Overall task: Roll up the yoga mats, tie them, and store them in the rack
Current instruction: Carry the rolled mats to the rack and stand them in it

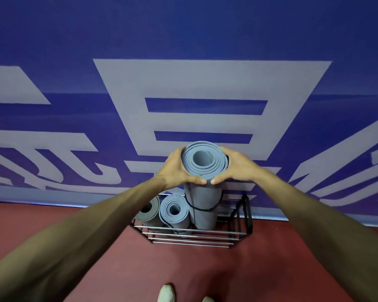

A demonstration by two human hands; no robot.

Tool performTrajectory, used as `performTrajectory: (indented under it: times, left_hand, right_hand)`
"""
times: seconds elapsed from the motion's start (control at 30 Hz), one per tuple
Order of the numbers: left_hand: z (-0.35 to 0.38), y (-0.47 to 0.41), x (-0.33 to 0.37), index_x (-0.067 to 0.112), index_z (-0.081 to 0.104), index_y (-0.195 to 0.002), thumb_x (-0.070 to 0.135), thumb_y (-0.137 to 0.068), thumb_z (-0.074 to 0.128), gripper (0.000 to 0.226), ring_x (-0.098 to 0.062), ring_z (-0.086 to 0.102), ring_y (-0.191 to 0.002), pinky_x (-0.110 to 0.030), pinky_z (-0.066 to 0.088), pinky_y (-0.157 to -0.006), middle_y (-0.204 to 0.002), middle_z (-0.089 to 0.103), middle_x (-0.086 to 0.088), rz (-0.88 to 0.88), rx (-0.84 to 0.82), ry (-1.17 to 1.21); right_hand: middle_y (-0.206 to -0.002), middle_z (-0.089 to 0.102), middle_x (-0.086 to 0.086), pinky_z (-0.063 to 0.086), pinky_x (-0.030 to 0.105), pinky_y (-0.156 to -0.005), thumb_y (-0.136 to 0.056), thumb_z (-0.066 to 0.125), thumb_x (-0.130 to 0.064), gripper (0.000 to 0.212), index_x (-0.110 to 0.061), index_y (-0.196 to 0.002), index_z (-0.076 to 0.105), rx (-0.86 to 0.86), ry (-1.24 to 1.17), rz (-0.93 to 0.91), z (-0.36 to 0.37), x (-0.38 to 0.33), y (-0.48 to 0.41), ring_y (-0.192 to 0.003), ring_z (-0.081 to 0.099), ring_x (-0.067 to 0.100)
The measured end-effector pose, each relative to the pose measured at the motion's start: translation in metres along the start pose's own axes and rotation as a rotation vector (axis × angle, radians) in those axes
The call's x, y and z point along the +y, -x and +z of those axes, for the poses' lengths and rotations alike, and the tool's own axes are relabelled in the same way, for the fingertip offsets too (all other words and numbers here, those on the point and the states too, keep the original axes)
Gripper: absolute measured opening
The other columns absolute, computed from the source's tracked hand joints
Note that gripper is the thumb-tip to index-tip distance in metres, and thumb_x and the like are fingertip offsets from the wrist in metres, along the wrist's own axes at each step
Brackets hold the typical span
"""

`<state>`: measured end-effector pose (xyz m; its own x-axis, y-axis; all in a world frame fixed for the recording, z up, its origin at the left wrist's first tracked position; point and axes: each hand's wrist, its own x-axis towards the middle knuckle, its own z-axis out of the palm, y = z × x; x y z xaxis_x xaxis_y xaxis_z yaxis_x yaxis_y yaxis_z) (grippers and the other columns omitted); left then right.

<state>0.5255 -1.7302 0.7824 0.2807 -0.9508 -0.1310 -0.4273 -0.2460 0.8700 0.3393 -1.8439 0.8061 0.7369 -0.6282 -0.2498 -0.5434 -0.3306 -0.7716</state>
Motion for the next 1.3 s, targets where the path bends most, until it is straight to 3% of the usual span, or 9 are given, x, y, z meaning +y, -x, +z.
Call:
performTrajectory:
  times: [0.1, 0.27, 0.37, 0.6, 0.77, 0.97, 1.03, 1.13, 1.3]
  left_hand:
    - [0.018, -0.001, -0.029, 0.027, 0.040, -0.131, 0.053, -0.032, 0.094, 0.116, -0.008, 0.052, -0.117, -0.033, 0.046, -0.101, -0.124, 0.054, 0.010, -0.045, -0.007, -0.032]
    - [0.036, -0.005, -0.074, 0.029, 0.038, -0.132, 0.054, -0.032, 0.093, 0.117, -0.006, 0.051, -0.117, -0.034, 0.046, -0.101, -0.126, 0.052, 0.011, -0.102, -0.064, -0.078]
    - [0.046, -0.012, -0.101, 0.029, 0.036, -0.134, 0.060, -0.030, 0.091, 0.121, -0.010, 0.049, -0.118, -0.038, 0.045, -0.102, -0.127, 0.053, 0.008, -0.114, -0.095, -0.143]
    - [0.085, -0.032, -0.161, 0.023, 0.027, -0.144, 0.050, -0.035, 0.093, 0.130, -0.016, 0.044, -0.126, -0.040, 0.039, -0.108, -0.136, 0.048, 0.003, -0.131, -0.177, -0.231]
    - [0.111, -0.044, -0.203, 0.016, 0.017, -0.150, 0.040, -0.043, 0.095, 0.135, -0.020, 0.038, -0.133, -0.036, 0.033, -0.111, -0.146, 0.039, -0.004, -0.156, -0.223, -0.274]
    - [0.131, -0.052, -0.247, 0.019, 0.018, -0.149, 0.058, -0.036, 0.089, 0.139, -0.023, 0.041, -0.132, -0.045, 0.037, -0.109, -0.145, 0.041, -0.004, -0.154, -0.248, -0.355]
    - [0.136, -0.052, -0.257, 0.019, 0.020, -0.148, 0.057, -0.038, 0.089, 0.136, -0.023, 0.041, -0.131, -0.044, 0.034, -0.110, -0.143, 0.043, -0.005, -0.130, -0.247, -0.366]
    - [0.144, -0.049, -0.267, 0.013, 0.023, -0.148, 0.054, -0.050, 0.087, 0.124, -0.023, 0.036, -0.130, -0.036, 0.017, -0.113, -0.138, 0.044, -0.006, -0.044, -0.256, -0.538]
    - [0.156, -0.046, -0.291, 0.016, 0.035, -0.144, 0.051, -0.075, 0.072, 0.086, -0.023, 0.026, -0.133, -0.036, 0.005, -0.113, -0.142, 0.034, -0.006, 0.070, -0.229, -0.784]
  right_hand:
    - [-0.111, 0.063, -0.015, 0.045, 0.024, -0.090, -0.050, 0.094, -0.018, 0.093, -0.026, -0.131, 0.050, 0.002, -0.032, 0.071, 0.023, 0.018, -0.004, -0.108, 0.058, 0.008]
    - [-0.112, 0.060, -0.014, 0.043, 0.025, -0.083, -0.050, 0.092, -0.015, 0.094, -0.026, -0.131, 0.046, 0.039, -0.080, 0.118, 0.070, 0.055, -0.013, -0.106, 0.055, 0.010]
    - [-0.115, 0.060, -0.009, 0.044, 0.026, -0.081, -0.047, 0.093, -0.017, 0.095, -0.022, -0.129, 0.047, 0.069, -0.088, 0.132, 0.093, 0.078, -0.022, -0.104, 0.055, 0.011]
    - [-0.121, 0.056, -0.009, 0.048, 0.037, -0.093, -0.036, 0.092, -0.032, 0.100, -0.029, -0.124, 0.045, 0.138, -0.135, 0.194, 0.144, 0.145, -0.036, -0.112, 0.054, 0.013]
    - [-0.120, 0.056, -0.007, 0.049, 0.032, -0.090, -0.037, 0.093, -0.022, 0.094, -0.032, -0.117, 0.044, 0.168, -0.178, 0.229, 0.174, 0.187, -0.049, -0.109, 0.054, 0.013]
    - [-0.126, 0.050, -0.008, 0.035, 0.013, -0.080, -0.043, 0.096, -0.016, 0.107, -0.023, -0.134, 0.040, 0.147, -0.178, 0.261, 0.201, 0.224, -0.065, -0.112, 0.048, 0.009]
    - [-0.128, 0.048, -0.008, 0.038, 0.017, -0.087, -0.042, 0.096, -0.018, 0.111, -0.022, -0.136, 0.037, 0.146, -0.176, 0.269, 0.212, 0.236, -0.067, -0.114, 0.047, 0.008]
    - [-0.128, 0.043, -0.007, 0.038, 0.023, -0.091, -0.045, 0.096, -0.020, 0.112, -0.019, -0.137, 0.033, 0.131, -0.161, 0.318, 0.228, 0.252, -0.065, -0.115, 0.045, 0.009]
    - [-0.126, 0.039, -0.010, 0.031, 0.021, -0.091, -0.056, 0.092, -0.016, 0.104, -0.021, -0.140, 0.031, 0.170, -0.189, 0.332, 0.256, 0.267, -0.062, -0.113, 0.039, 0.005]
